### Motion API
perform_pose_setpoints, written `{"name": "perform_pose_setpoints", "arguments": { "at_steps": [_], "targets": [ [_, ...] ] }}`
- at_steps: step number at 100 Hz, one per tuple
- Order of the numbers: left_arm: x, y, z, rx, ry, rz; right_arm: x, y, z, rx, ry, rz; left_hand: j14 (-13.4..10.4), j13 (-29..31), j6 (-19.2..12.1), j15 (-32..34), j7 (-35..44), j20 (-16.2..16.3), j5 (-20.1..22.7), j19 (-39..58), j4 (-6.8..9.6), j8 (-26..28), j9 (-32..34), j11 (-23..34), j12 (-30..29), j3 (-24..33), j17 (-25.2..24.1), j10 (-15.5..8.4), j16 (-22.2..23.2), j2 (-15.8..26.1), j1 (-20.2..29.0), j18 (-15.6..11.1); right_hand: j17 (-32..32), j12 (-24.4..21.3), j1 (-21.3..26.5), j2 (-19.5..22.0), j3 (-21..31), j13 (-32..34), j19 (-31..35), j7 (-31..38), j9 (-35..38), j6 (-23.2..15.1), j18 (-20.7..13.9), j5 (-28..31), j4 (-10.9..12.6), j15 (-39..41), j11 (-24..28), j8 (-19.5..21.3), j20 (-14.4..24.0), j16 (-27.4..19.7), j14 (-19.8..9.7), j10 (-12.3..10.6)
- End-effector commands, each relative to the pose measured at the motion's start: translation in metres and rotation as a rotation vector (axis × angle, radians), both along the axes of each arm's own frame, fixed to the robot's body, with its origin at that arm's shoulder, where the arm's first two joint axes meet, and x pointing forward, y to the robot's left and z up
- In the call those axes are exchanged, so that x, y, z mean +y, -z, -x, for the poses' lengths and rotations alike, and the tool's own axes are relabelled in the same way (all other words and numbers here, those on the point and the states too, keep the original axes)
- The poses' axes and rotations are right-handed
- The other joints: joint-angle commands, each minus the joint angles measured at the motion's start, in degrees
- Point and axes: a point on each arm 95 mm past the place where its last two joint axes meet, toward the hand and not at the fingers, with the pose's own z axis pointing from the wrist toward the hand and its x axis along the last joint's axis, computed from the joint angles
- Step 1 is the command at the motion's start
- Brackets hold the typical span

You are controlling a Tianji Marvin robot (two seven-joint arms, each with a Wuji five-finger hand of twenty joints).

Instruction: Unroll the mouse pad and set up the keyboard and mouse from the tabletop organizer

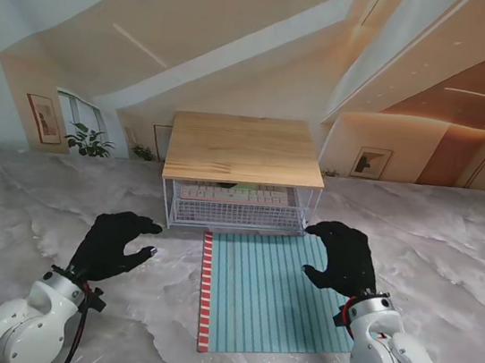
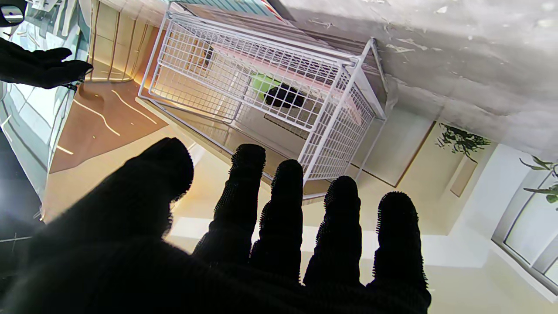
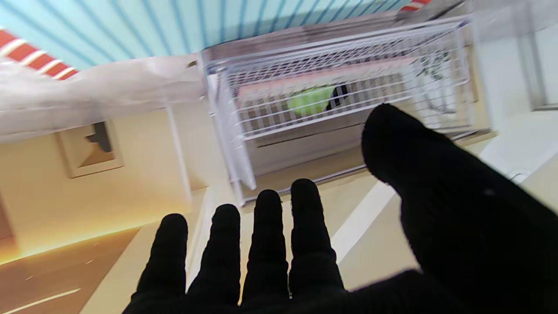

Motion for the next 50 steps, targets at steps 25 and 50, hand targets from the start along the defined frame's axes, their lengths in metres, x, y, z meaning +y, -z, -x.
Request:
{"name": "perform_pose_setpoints", "arguments": {
  "at_steps": [25, 50],
  "targets": [
    [0.009, 0.001, 0.005, 0.004, -0.032, -0.004, 0.052, 0.002, -0.022, -0.003, -0.18, 0.067, -2.09, -3.21, 1.07, -0.68, -3.1, -1.02, -0.81, -1.9, -0.61, -1.7, -2.18, -0.54, -0.04, -1.2, -0.65, 0.51, -0.48, 0.48, -1.38, -1.75, -0.43, -0.49, -1.4, 1.2, 1.9, -1.68, -0.13, 1.09, -2.41, -0.96, -3.57, -5.07, -0.44, -1.43, -0.54, -1.25, -4.85, -1.02, -3.6, -2.05],
    [0.015, 0.003, 0.008, 0.002, -0.045, -0.002, 0.085, 0.003, -0.043, 0.005, -0.235, 0.121, -2.16, -3.34, 1.17, -0.7, -3.95, -1.15, -0.65, -2.19, -0.48, -2.18, -2.37, -0.49, -0.03, -1.47, -0.6, 0.51, -0.52, 0.53, -1.25, -1.85, -0.66, -2.3, -1.68, 2.73, 1.31, -1.61, -3.4, 2.06, -2.34, -0.83, -4.27, -7.6, -0.28, -4.69, -4.42, -2.0, -8.38, -2.76, -3.89, -2.1]
  ]
}}
